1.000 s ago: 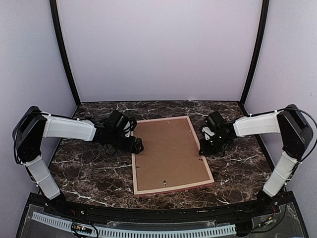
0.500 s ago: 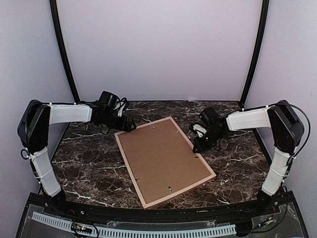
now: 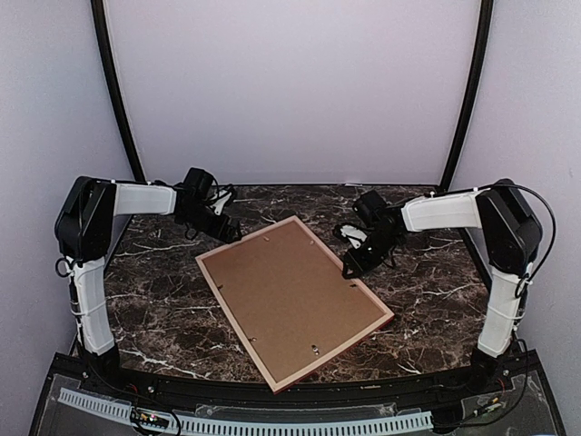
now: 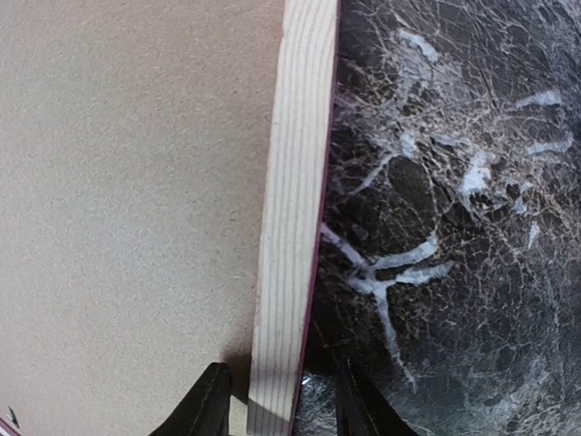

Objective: Put the photo into the frame
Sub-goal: Rotate the photo frame.

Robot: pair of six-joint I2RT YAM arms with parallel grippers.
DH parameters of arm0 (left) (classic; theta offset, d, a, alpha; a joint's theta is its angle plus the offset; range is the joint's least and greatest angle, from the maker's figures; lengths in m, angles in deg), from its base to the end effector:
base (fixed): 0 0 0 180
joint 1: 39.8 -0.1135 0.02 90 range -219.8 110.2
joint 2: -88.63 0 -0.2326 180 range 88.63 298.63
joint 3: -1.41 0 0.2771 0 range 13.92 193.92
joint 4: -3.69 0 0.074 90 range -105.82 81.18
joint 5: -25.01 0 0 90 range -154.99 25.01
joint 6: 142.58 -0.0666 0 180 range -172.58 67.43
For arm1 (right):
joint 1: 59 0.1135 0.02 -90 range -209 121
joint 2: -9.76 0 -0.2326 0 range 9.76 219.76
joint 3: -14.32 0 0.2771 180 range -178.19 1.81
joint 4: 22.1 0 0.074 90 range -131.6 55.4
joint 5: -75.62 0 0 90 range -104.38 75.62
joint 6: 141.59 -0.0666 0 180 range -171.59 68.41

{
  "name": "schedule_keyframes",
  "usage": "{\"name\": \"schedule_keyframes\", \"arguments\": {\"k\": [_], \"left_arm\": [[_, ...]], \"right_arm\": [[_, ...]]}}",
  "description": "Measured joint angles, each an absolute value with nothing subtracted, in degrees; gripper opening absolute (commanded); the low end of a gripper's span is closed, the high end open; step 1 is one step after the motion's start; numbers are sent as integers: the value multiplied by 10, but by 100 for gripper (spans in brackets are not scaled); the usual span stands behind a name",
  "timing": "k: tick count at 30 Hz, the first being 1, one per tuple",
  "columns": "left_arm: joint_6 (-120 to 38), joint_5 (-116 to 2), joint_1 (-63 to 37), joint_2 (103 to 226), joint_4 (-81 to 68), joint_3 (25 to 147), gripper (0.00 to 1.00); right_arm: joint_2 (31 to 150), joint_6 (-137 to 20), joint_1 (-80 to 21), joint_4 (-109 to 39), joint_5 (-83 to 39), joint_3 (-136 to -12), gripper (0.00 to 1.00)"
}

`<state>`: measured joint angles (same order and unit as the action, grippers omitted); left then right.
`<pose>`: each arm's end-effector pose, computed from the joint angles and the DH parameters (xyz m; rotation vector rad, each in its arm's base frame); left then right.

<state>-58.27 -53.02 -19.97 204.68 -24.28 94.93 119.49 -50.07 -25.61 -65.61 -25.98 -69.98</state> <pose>0.4343 -0.1713 0.1089 0.6333 2.3774 -0.3644 0.3256 0.2307 0.0835 -0.8948 2.6685 0.4185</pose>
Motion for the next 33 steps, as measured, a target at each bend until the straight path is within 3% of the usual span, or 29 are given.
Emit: {"name": "schedule_keyframes", "arguments": {"k": [11,23,33], "left_arm": [[-627,-502,-202,2097,-265,985,83],[-633,-466,-202,2110,-270,999,49],[-620,-463,-201,2109,-266,993,35]], "right_arm": [[1189,-538,-256,-644,-247,-688,51],[1137,-598,-272,-629,-246,-615,57],[1079,-642,-295,-637,-243,-577,59]]}}
